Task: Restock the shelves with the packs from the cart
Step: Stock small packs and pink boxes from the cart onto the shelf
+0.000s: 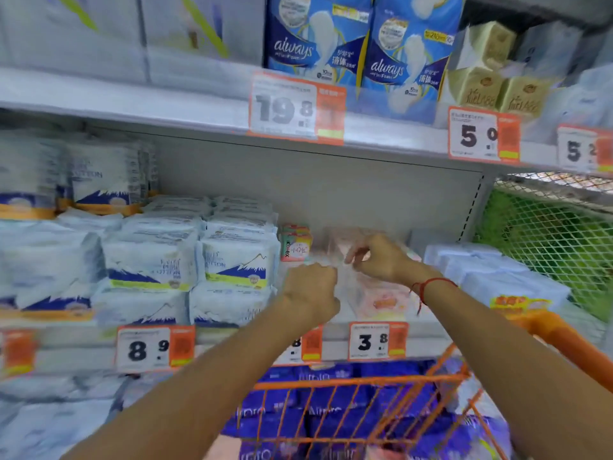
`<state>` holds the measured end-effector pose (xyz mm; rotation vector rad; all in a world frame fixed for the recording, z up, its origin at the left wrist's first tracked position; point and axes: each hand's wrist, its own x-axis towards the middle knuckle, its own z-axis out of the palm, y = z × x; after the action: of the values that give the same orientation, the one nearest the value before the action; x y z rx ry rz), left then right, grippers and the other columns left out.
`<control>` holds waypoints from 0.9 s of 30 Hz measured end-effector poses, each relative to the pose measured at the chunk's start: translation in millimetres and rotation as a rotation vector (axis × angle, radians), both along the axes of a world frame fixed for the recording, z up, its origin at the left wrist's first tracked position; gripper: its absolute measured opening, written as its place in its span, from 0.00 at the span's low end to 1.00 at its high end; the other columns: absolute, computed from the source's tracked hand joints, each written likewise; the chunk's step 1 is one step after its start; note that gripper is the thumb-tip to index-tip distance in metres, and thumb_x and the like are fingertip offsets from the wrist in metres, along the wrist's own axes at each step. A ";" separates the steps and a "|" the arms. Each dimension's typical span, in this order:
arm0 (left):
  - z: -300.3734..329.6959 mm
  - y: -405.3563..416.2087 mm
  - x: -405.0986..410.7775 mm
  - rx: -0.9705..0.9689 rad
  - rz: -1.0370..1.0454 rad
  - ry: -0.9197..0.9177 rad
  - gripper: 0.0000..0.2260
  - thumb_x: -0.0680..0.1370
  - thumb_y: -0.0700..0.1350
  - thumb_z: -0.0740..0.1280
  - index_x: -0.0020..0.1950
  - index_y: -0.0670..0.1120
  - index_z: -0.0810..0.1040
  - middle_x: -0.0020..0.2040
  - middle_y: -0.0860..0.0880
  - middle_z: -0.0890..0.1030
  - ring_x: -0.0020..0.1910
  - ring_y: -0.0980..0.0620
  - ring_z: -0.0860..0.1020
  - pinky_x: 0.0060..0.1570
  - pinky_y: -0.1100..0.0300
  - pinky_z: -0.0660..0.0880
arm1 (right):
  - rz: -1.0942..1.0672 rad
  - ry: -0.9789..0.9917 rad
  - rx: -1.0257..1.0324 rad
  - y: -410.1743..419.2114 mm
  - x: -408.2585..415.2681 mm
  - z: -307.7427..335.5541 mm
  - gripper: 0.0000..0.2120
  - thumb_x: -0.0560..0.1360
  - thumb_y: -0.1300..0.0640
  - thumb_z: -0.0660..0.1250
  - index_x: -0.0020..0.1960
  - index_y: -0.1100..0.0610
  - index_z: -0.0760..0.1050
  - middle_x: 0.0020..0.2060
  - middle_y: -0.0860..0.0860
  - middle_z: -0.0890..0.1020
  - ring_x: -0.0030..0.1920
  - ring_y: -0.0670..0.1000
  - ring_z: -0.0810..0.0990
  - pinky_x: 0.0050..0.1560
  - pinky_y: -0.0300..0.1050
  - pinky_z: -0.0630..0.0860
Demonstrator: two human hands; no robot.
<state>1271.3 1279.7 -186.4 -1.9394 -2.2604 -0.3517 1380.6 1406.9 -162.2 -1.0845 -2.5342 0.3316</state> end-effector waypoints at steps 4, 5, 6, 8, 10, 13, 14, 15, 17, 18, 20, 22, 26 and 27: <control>-3.0 -63.1 -0.8 0.038 0.009 -0.069 0.15 0.76 0.50 0.64 0.63 0.52 0.74 0.58 0.47 0.78 0.60 0.45 0.75 0.53 0.57 0.70 | 0.017 -0.188 0.061 -66.2 13.9 -10.9 0.08 0.71 0.60 0.66 0.47 0.49 0.78 0.42 0.48 0.79 0.45 0.50 0.76 0.47 0.43 0.72; -4.6 -78.0 -0.4 0.043 0.015 -0.077 0.14 0.76 0.51 0.64 0.62 0.53 0.75 0.57 0.48 0.79 0.59 0.45 0.75 0.53 0.57 0.70 | 0.039 -0.199 0.064 -81.7 16.7 -12.7 0.07 0.71 0.59 0.66 0.47 0.49 0.78 0.42 0.48 0.79 0.45 0.51 0.77 0.46 0.43 0.72; -8.2 -93.0 0.2 0.042 0.016 -0.082 0.14 0.76 0.53 0.64 0.60 0.54 0.76 0.56 0.48 0.79 0.59 0.45 0.76 0.53 0.57 0.70 | 0.064 -0.207 0.048 -97.7 19.5 -15.8 0.06 0.72 0.59 0.67 0.47 0.50 0.78 0.41 0.48 0.78 0.45 0.51 0.77 0.45 0.43 0.72; -18.3 -118.2 -0.6 0.026 -0.002 -0.084 0.12 0.75 0.54 0.64 0.57 0.55 0.77 0.53 0.50 0.81 0.57 0.46 0.77 0.51 0.57 0.71 | 0.101 -0.219 0.010 -125.9 22.8 -23.5 0.06 0.72 0.58 0.67 0.48 0.53 0.80 0.40 0.48 0.77 0.43 0.51 0.77 0.44 0.42 0.72; -32.6 -139.4 -3.0 -0.032 -0.023 -0.102 0.11 0.74 0.54 0.65 0.55 0.55 0.78 0.51 0.51 0.82 0.55 0.48 0.78 0.51 0.57 0.72 | 0.112 -0.232 -0.045 -147.7 24.4 -35.6 0.07 0.72 0.59 0.67 0.47 0.54 0.81 0.38 0.49 0.79 0.42 0.51 0.78 0.44 0.43 0.74; -58.0 -161.7 -6.4 -0.101 -0.045 -0.129 0.10 0.75 0.52 0.65 0.55 0.56 0.78 0.50 0.53 0.82 0.54 0.50 0.78 0.47 0.59 0.72 | 0.145 -0.405 -0.353 -174.0 29.3 -54.0 0.07 0.74 0.59 0.66 0.50 0.59 0.81 0.34 0.49 0.78 0.32 0.46 0.75 0.33 0.37 0.73; -65.7 -166.0 -9.0 -0.103 -0.043 -0.120 0.10 0.75 0.51 0.65 0.56 0.55 0.78 0.50 0.54 0.82 0.54 0.51 0.78 0.45 0.60 0.70 | 0.157 -0.492 -0.453 -181.5 31.4 -61.8 0.07 0.75 0.58 0.66 0.51 0.60 0.79 0.35 0.49 0.78 0.32 0.46 0.75 0.32 0.36 0.72; -71.4 -169.2 -12.8 -0.099 -0.042 -0.101 0.10 0.75 0.51 0.65 0.56 0.55 0.78 0.51 0.55 0.82 0.55 0.53 0.78 0.44 0.60 0.70 | 0.169 -0.545 -0.519 -187.3 34.3 -71.1 0.09 0.76 0.58 0.65 0.53 0.61 0.79 0.36 0.49 0.78 0.34 0.47 0.77 0.32 0.36 0.72; -77.2 -171.1 -24.2 -0.117 -0.051 -0.053 0.13 0.74 0.53 0.67 0.59 0.56 0.77 0.55 0.56 0.81 0.57 0.55 0.77 0.48 0.61 0.71 | 0.190 -0.550 -0.558 -195.9 40.4 -90.4 0.10 0.76 0.59 0.65 0.55 0.60 0.79 0.35 0.44 0.78 0.36 0.47 0.78 0.34 0.35 0.72; -79.5 -169.8 -30.7 -0.162 -0.076 -0.041 0.16 0.73 0.54 0.69 0.60 0.55 0.76 0.57 0.56 0.79 0.58 0.55 0.76 0.51 0.61 0.72 | 0.198 -0.542 -0.537 -199.0 43.1 -99.5 0.10 0.76 0.59 0.65 0.55 0.59 0.80 0.33 0.41 0.77 0.35 0.45 0.77 0.34 0.34 0.72; -84.5 -165.5 -40.6 -0.354 -0.175 -0.087 0.25 0.69 0.55 0.74 0.65 0.56 0.73 0.64 0.54 0.74 0.63 0.53 0.72 0.60 0.59 0.70 | 0.216 -0.566 -0.453 -203.2 46.0 -114.6 0.10 0.75 0.57 0.66 0.55 0.57 0.80 0.36 0.43 0.78 0.38 0.45 0.77 0.38 0.37 0.72; -90.3 -162.8 -42.3 -0.614 -0.260 -0.087 0.30 0.68 0.52 0.76 0.68 0.58 0.70 0.69 0.53 0.69 0.68 0.51 0.64 0.68 0.55 0.63 | 0.231 -0.628 -0.398 -206.2 45.3 -126.3 0.13 0.76 0.53 0.67 0.57 0.56 0.79 0.48 0.51 0.81 0.49 0.51 0.78 0.47 0.41 0.71; -104.8 -156.5 -42.4 -0.607 -0.259 -0.009 0.31 0.69 0.48 0.75 0.69 0.59 0.69 0.69 0.55 0.69 0.69 0.49 0.59 0.67 0.52 0.61 | 0.226 -0.677 -0.410 -202.5 44.0 -143.3 0.17 0.77 0.55 0.63 0.65 0.55 0.73 0.62 0.54 0.76 0.61 0.56 0.74 0.57 0.44 0.70; -106.7 -155.9 -40.9 -0.551 -0.238 -0.010 0.29 0.70 0.49 0.74 0.69 0.60 0.69 0.67 0.54 0.71 0.67 0.49 0.61 0.65 0.52 0.63 | 0.199 -0.705 -0.394 -199.5 47.0 -144.7 0.17 0.78 0.57 0.62 0.66 0.55 0.72 0.63 0.54 0.75 0.62 0.56 0.73 0.57 0.45 0.71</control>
<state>1230.4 1123.8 -293.2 -2.4716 -2.3054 0.2758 1427.6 1207.3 -306.9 -1.2539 -3.3159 0.6097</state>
